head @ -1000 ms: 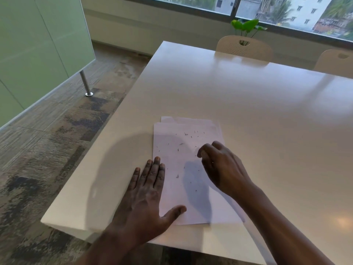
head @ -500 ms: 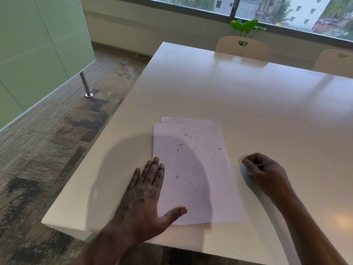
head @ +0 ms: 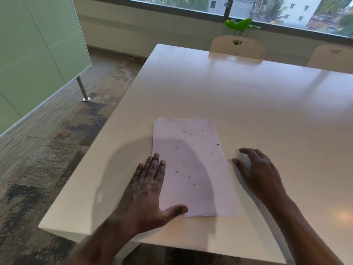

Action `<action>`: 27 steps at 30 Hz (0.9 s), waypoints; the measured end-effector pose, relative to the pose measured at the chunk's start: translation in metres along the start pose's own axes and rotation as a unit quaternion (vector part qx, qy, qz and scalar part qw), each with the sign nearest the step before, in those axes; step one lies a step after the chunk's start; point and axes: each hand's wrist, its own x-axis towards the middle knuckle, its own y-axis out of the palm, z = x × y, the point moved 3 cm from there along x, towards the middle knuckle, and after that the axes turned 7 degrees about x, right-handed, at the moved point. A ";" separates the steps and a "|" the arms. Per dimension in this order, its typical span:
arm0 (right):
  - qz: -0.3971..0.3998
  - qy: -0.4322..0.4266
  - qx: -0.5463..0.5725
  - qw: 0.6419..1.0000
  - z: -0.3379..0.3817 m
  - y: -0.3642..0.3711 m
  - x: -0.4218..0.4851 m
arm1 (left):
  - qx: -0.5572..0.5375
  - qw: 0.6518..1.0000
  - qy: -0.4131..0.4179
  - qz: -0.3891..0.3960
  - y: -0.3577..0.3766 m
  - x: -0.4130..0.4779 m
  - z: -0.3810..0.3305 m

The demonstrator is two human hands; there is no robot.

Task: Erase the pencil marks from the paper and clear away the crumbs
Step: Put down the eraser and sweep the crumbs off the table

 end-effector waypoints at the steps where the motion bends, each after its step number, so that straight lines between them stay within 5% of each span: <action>1: 0.029 -0.013 0.004 0.999 0.009 0.005 0.000 | 0.005 1.000 0.001 0.003 0.000 0.001 -0.001; 6: 0.220 -0.037 -0.077 0.972 0.042 0.047 0.020 | 0.003 1.000 0.007 -0.002 0.002 0.003 0.001; 14: 0.325 -0.102 -0.093 0.936 0.092 0.064 -0.006 | -0.010 0.999 0.013 -0.046 0.008 0.002 0.002; 21: 0.247 -0.133 -0.055 0.958 0.093 0.074 0.066 | -0.022 0.996 0.019 -0.087 0.008 0.002 0.003; 27: 0.298 -0.137 -0.088 0.941 0.093 0.093 0.071 | -0.001 0.997 0.024 -0.077 0.012 0.002 0.004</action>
